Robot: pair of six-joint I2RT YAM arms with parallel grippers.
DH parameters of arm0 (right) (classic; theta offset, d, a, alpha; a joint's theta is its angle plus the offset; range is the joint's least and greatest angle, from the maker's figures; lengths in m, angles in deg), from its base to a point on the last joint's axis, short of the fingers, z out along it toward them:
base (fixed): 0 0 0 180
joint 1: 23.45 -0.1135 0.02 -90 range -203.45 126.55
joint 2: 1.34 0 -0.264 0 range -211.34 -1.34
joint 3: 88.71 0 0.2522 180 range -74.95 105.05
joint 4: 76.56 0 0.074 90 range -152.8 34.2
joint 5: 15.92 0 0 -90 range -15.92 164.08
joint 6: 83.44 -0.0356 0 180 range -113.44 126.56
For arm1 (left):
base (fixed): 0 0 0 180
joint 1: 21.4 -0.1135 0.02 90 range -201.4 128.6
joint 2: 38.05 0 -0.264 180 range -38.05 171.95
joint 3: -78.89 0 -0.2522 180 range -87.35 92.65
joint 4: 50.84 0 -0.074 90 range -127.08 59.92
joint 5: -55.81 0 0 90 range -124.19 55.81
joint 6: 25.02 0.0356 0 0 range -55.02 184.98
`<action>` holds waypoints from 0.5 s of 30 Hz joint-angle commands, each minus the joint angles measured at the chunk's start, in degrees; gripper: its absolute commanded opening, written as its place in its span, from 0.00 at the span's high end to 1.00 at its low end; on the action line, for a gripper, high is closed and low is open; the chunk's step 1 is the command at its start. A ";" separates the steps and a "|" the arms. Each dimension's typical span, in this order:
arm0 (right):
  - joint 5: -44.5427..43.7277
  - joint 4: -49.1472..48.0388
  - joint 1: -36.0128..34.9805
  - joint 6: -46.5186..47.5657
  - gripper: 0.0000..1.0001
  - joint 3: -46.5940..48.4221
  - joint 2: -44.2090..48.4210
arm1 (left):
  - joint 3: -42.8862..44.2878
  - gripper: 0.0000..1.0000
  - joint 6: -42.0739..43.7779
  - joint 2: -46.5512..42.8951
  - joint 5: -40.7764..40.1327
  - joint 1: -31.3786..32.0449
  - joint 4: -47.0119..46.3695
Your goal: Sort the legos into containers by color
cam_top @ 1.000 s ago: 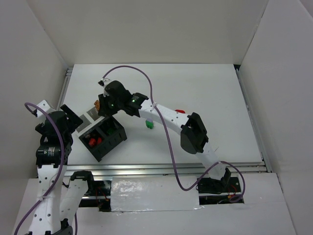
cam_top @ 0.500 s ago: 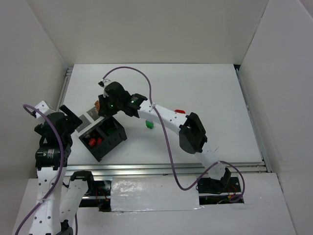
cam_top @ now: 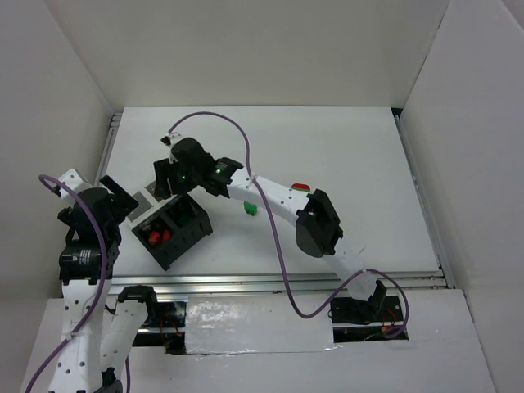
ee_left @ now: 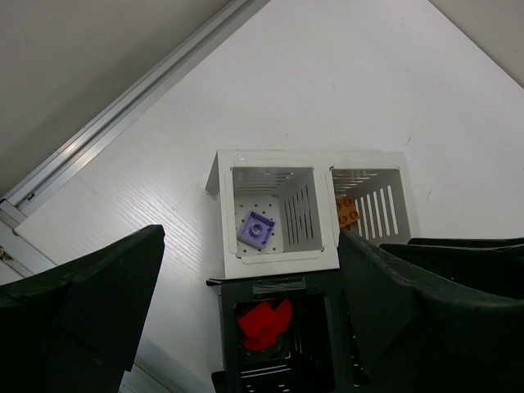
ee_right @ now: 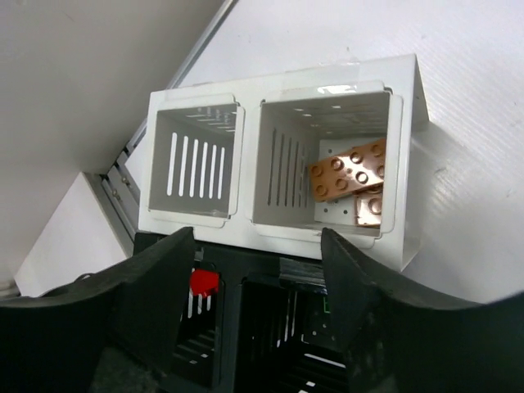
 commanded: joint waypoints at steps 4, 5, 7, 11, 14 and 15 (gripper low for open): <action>-0.76 -1.47 -0.97 1.38 0.28 3.37 0.16 | 0.53 0.01 0.42 -0.66 0.26 -0.32 -1.87; -2.16 -1.21 -0.89 1.99 0.28 2.41 1.56 | 0.53 0.00 0.33 -0.74 -0.01 -0.32 -1.61; -3.57 -1.99 -0.54 2.44 0.27 -1.18 4.37 | 0.61 0.01 0.24 -0.83 -0.27 -0.23 -1.43; -6.03 -9.79 2.44 3.58 0.24 -22.09 17.78 | 0.61 0.01 0.33 -0.75 0.25 -0.32 -1.60; -7.18 -13.58 4.20 5.77 0.21 -35.37 26.40 | 0.70 0.00 0.51 -0.66 0.61 -0.32 -1.69; -9.53 -14.12 5.78 6.21 0.21 -38.44 28.10 | 0.61 0.00 0.51 -0.74 0.69 -0.14 -1.78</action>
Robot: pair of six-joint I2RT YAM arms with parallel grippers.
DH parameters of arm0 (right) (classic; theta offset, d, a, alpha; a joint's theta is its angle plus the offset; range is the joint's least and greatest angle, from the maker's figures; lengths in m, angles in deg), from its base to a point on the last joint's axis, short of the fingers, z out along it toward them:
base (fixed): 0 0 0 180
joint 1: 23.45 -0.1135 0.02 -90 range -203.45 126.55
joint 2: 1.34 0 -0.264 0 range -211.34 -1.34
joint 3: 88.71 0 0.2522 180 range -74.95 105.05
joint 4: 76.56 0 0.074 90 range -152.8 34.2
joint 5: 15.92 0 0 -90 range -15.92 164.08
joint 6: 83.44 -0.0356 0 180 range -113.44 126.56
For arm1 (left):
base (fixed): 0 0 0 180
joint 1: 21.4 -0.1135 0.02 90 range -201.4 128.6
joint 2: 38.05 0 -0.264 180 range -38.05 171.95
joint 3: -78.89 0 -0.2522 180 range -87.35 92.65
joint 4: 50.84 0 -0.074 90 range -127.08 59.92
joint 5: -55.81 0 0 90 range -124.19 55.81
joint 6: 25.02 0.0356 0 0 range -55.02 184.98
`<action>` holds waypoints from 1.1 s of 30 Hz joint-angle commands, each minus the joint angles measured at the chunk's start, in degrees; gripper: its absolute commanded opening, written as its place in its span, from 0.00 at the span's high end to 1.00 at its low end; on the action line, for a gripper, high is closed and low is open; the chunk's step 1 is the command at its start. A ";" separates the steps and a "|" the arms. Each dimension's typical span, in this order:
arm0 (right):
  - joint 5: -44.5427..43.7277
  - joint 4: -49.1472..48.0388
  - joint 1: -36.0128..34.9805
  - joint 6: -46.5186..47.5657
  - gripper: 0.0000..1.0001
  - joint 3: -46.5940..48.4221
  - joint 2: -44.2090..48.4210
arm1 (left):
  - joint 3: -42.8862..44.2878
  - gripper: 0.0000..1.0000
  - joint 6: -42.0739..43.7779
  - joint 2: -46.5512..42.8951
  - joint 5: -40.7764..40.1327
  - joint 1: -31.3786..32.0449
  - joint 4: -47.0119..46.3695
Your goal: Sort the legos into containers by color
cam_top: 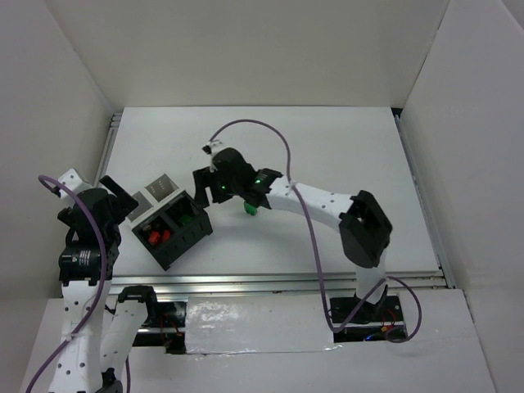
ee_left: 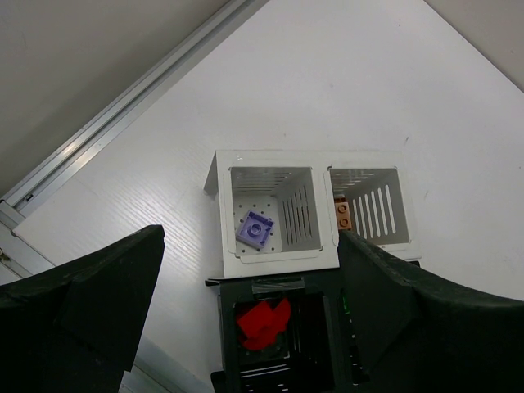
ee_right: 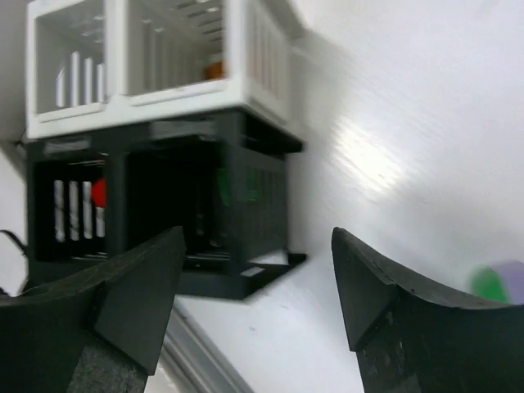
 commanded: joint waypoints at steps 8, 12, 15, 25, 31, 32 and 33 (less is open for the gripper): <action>-2.72 -9.04 13.55 1.80 0.20 -26.31 18.48 | 0.44 0.00 1.01 -0.07 1.75 -0.14 -2.46; -4.74 -5.64 15.32 4.34 0.23 -24.83 14.10 | 0.26 0.01 1.37 0.55 2.71 -0.14 -2.64; -4.48 -1.76 15.14 7.06 0.35 -22.27 9.44 | 0.26 0.01 1.72 0.81 3.24 -0.14 -2.90; 3.08 -7.21 14.71 12.43 0.39 -26.49 7.51 | 0.00 0.00 2.33 0.90 4.65 -0.14 -3.34; 1.94 -6.68 13.83 13.05 0.42 -24.65 3.90 | -0.09 0.01 2.51 1.16 5.18 -0.23 -3.60; 2.11 -6.68 13.65 13.39 0.44 -24.56 3.55 | -0.09 0.00 2.51 1.16 5.35 -0.23 -3.60; 2.37 -6.68 13.48 13.49 0.46 -24.47 3.11 | -0.09 0.01 2.51 1.25 5.44 -0.23 -3.78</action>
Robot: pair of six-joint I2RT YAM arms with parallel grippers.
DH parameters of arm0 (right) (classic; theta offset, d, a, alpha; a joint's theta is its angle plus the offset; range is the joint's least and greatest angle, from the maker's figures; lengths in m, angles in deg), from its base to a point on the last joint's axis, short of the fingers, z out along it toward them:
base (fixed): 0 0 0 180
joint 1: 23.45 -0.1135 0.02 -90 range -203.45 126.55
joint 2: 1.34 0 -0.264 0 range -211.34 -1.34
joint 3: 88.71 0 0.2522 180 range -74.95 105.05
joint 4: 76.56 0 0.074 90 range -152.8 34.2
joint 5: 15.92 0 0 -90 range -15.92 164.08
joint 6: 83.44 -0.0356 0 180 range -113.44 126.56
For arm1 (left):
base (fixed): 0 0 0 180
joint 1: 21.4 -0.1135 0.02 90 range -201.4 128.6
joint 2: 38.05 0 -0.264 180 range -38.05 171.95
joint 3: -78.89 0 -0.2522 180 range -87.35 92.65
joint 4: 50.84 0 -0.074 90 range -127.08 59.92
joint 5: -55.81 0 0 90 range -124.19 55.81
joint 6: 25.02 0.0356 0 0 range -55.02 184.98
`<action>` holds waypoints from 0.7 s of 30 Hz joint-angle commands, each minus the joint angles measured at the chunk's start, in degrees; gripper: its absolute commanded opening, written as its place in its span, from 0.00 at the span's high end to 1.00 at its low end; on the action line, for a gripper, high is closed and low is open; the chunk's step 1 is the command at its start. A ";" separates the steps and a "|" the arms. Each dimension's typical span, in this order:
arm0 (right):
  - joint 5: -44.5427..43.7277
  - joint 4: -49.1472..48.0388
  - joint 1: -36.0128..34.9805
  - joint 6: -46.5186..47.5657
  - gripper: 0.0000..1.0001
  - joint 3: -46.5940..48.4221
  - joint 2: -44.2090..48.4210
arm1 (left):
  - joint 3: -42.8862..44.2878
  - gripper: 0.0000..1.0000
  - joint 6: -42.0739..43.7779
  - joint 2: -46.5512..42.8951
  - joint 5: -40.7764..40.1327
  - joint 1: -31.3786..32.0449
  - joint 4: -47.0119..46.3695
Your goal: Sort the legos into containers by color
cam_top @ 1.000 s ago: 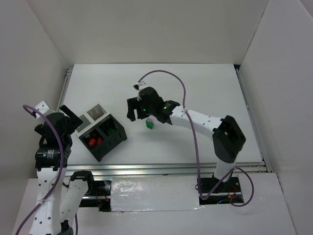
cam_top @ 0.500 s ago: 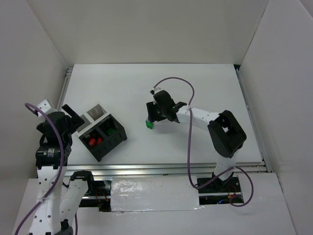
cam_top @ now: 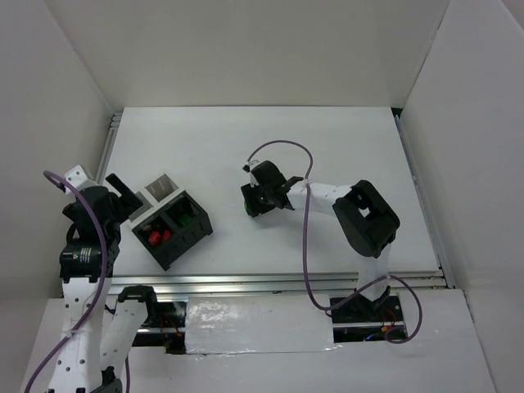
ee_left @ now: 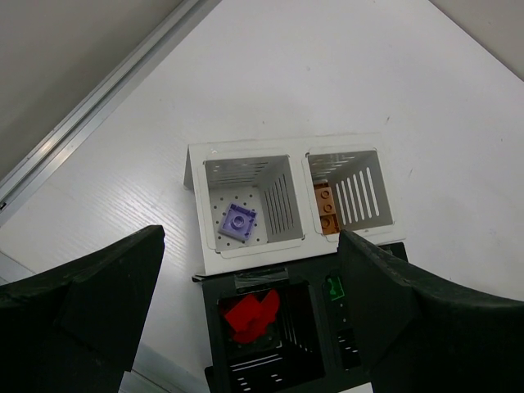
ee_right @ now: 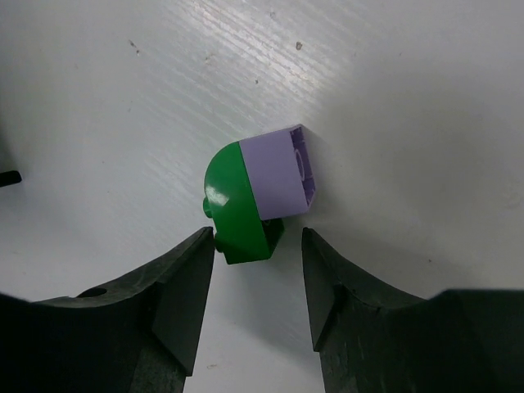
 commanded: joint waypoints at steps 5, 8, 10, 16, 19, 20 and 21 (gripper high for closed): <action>0.61 -1.93 -1.28 2.08 0.52 2.77 -2.04 | 0.02 0.01 1.15 0.42 1.27 -0.23 -2.84; 0.43 -2.90 -2.07 2.51 0.54 2.85 -2.47 | -0.07 0.01 1.24 0.34 1.45 -0.23 -2.84; -0.88 -2.73 -2.60 2.43 0.54 3.55 -2.83 | -0.07 0.01 1.33 0.51 1.62 -0.23 -3.01; -4.13 -2.11 -3.48 2.08 0.66 5.49 -4.50 | -0.07 0.01 1.42 0.69 1.97 -0.23 -3.02; -7.89 -2.90 -3.74 0.42 1.00 4.97 -4.41 | -0.16 0.00 1.50 0.77 2.06 -0.23 -3.02; -8.61 -3.60 -3.74 -0.03 1.00 4.53 -4.15 | -0.07 0.01 1.51 0.77 2.06 -0.14 -3.10; -8.53 -4.04 -3.74 -0.29 1.00 4.00 -3.80 | -0.07 0.00 1.51 0.86 2.15 -0.23 -3.10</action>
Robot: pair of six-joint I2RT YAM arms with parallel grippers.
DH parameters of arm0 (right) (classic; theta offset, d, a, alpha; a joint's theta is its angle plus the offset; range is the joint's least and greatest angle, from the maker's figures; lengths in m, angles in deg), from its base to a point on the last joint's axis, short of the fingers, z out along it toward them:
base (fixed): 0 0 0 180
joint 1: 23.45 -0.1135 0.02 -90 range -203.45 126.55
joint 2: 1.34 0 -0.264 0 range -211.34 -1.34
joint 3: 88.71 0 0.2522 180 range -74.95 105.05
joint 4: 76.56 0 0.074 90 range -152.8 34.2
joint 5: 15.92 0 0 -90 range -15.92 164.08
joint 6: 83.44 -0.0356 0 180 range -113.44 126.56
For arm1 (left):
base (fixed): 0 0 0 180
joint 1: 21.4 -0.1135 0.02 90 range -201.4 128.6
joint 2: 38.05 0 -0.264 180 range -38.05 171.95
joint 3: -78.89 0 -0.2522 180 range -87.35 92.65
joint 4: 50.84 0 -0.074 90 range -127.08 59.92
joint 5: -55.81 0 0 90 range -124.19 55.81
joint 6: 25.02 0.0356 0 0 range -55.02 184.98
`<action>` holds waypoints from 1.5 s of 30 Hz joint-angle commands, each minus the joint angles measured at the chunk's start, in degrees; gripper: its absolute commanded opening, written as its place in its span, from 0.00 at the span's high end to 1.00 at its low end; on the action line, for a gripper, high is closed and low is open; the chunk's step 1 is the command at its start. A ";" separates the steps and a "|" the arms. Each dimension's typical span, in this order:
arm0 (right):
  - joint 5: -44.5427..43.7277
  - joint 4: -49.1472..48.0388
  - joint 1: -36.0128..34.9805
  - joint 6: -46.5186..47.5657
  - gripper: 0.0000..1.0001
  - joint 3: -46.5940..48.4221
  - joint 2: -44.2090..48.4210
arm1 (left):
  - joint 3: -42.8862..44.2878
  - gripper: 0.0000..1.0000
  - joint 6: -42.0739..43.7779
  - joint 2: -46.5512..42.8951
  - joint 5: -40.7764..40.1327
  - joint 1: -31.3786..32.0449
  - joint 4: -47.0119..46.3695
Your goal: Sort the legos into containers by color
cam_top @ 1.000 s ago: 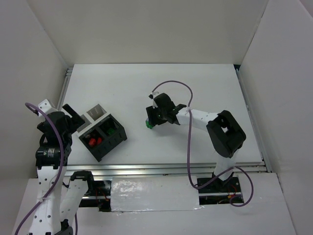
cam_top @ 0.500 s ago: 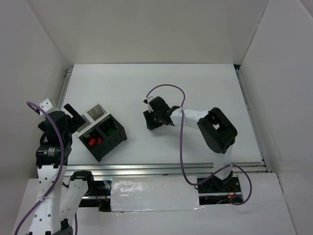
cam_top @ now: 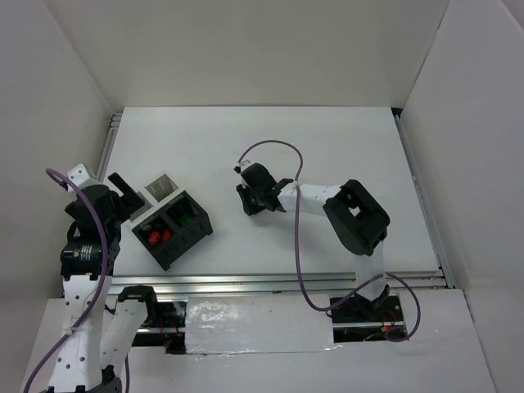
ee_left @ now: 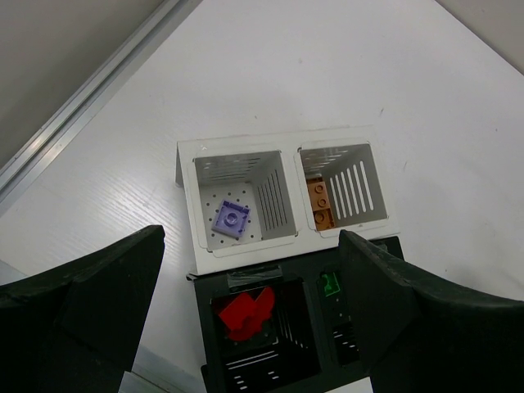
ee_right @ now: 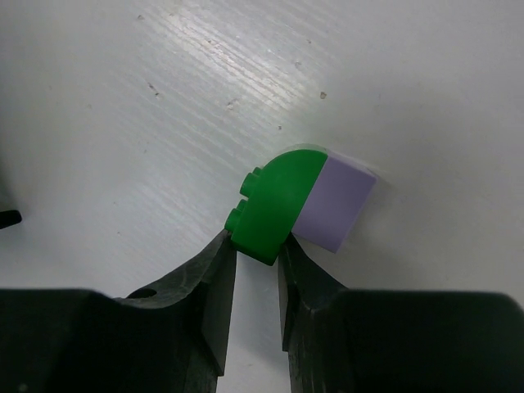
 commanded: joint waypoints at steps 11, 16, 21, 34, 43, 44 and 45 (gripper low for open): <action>12.36 -10.34 -4.69 1.45 1.00 -15.87 25.19 | -1.00 0.01 5.35 0.92 26.43 -0.05 -10.64; 19.84 -8.59 -9.27 7.35 1.00 -18.44 34.62 | 4.71 0.00 2.11 8.57 42.86 1.87 -10.11; 28.44 -3.58 -14.18 12.71 1.00 -19.31 42.97 | 7.00 0.00 -4.49 16.48 51.88 11.00 -12.40; 19.61 7.76 -21.05 14.92 1.00 -17.04 47.64 | 0.86 0.03 -14.06 17.63 58.55 27.89 -20.30; 8.87 9.79 -23.34 16.14 1.00 -14.40 46.59 | -1.25 0.15 -12.49 17.81 60.93 29.57 -17.85; 8.26 9.53 -23.60 16.49 1.00 -14.14 46.42 | -1.43 0.17 -12.49 18.07 61.11 29.91 -18.28; 7.73 9.26 -23.60 16.76 1.00 -14.05 46.15 | -1.60 0.19 -12.40 18.59 61.11 30.09 -18.38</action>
